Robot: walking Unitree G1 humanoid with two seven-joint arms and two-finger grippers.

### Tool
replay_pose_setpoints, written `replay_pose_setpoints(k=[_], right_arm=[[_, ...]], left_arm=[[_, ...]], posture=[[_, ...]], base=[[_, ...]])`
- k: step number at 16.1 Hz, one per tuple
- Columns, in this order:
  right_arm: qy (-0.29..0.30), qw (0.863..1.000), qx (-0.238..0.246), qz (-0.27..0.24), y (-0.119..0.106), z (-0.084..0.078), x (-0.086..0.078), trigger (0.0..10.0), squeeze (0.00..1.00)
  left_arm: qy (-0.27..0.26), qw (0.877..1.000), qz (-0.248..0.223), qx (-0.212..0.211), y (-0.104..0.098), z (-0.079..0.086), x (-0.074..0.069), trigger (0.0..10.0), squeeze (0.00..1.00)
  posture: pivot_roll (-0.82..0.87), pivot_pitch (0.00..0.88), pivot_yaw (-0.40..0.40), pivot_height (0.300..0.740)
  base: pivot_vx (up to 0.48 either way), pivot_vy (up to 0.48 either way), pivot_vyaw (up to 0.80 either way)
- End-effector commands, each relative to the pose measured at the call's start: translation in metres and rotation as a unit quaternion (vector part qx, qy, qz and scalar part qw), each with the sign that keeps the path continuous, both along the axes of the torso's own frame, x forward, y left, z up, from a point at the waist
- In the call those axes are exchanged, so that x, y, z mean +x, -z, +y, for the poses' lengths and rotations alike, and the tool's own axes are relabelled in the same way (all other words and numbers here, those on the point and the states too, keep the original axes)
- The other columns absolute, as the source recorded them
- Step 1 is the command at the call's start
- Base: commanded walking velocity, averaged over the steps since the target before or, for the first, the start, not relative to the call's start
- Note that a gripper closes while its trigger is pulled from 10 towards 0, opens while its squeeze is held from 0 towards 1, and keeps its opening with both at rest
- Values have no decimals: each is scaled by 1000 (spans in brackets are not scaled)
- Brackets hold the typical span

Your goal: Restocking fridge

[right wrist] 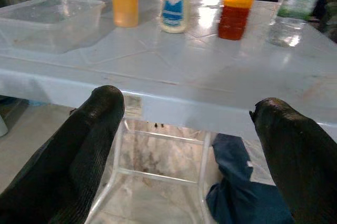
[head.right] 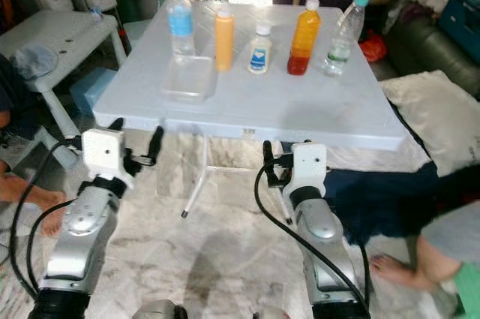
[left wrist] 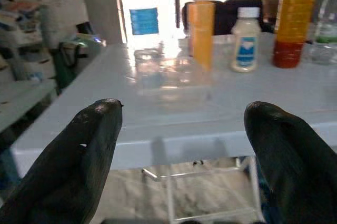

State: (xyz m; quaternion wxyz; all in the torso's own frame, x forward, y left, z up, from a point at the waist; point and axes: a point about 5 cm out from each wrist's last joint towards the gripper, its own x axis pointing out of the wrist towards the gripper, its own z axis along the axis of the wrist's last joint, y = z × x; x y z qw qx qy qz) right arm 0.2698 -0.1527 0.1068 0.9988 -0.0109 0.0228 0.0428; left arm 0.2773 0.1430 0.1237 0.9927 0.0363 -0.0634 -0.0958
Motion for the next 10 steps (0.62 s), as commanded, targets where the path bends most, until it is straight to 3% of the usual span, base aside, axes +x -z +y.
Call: replay_pose_setpoints(k=[1,3,7,10], right_arm=[[3,1000,0,-21,-10,-4,1,10000,0],[5,1000,0,-28,-13,-6,-1,10000,0],[5,1000,2,-31,-14,-7,-1,10000,0],[-1,999,-6,-36,-17,-5,0,10000,0]], left_arm=[[10,1000,-7,-4,-6,-1,1,10000,0],[14,1000,-6,-8,-5,-1,-1,10000,0],[29,999,-3,-20,-4,-7,-5,10000,0],[32,999,-4,-27,-5,-8,-3,10000,0]], posture=[[13,21,-13,740],[11,17,-8,740],[4,15,-6,740],[3,16,-12,740]], base=[[0,0,0],[0,0,0],[394,199,-331],[393,275,0]])
